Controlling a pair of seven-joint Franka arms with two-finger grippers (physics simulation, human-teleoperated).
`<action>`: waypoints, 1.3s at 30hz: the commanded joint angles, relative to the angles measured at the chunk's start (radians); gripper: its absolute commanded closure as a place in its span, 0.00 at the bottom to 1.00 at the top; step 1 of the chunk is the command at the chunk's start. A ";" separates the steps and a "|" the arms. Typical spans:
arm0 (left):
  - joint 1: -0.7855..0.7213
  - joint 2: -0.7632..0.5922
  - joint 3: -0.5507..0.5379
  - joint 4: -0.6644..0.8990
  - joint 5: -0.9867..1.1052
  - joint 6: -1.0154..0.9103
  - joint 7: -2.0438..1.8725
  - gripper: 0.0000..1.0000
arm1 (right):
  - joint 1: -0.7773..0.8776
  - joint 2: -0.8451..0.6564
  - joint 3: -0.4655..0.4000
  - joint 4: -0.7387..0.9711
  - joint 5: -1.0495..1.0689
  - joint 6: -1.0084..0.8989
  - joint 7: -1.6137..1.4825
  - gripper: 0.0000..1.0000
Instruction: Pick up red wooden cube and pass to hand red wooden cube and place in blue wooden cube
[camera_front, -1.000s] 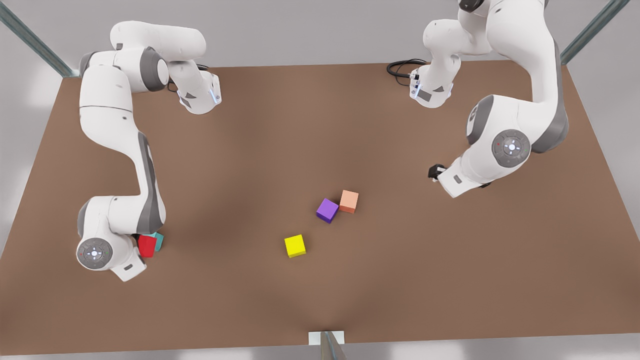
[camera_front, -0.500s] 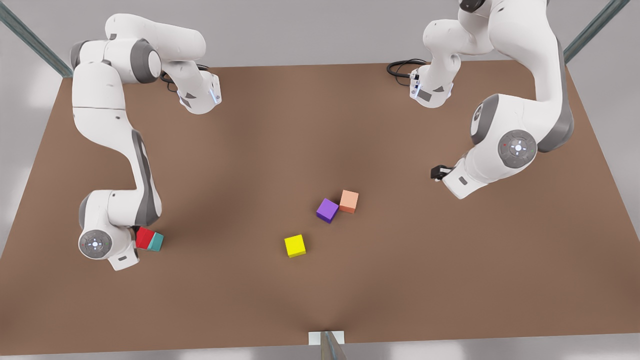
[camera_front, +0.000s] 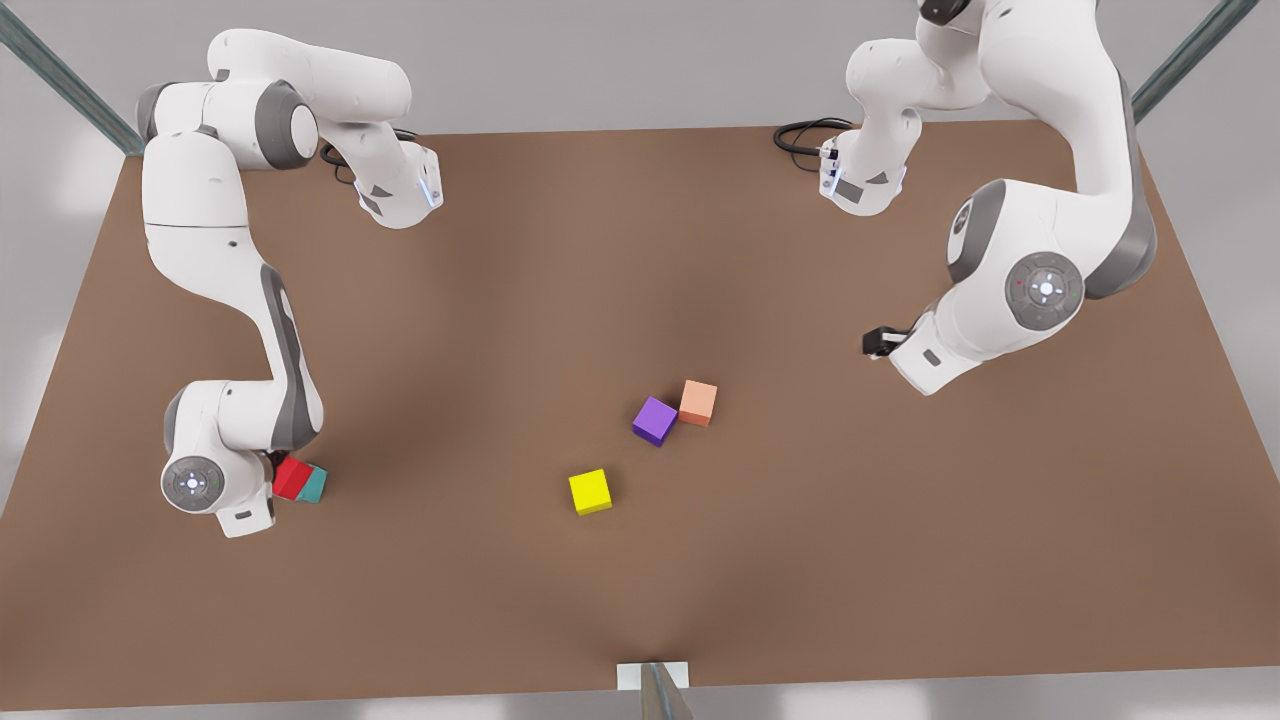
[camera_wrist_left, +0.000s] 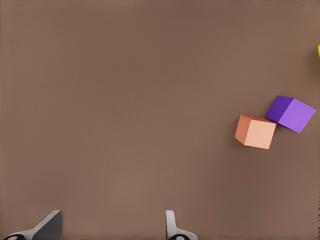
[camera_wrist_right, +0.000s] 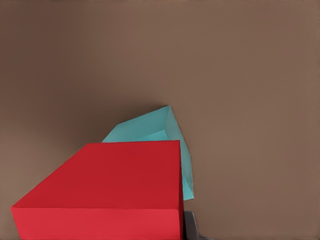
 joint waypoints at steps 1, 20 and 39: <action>0.000 -0.001 -0.001 0.002 -0.001 -0.012 -0.030 0.00 | 0.001 -0.001 -0.002 -0.001 0.027 -0.010 0.064 0.00; 0.016 0.014 0.002 0.000 0.001 -0.030 -0.024 0.00 | -0.001 0.021 0.000 0.001 0.041 -0.006 0.064 0.00; 0.014 0.017 0.001 -0.001 0.002 -0.026 -0.027 0.00 | 0.002 -0.059 0.008 0.004 0.079 -0.110 0.052 0.00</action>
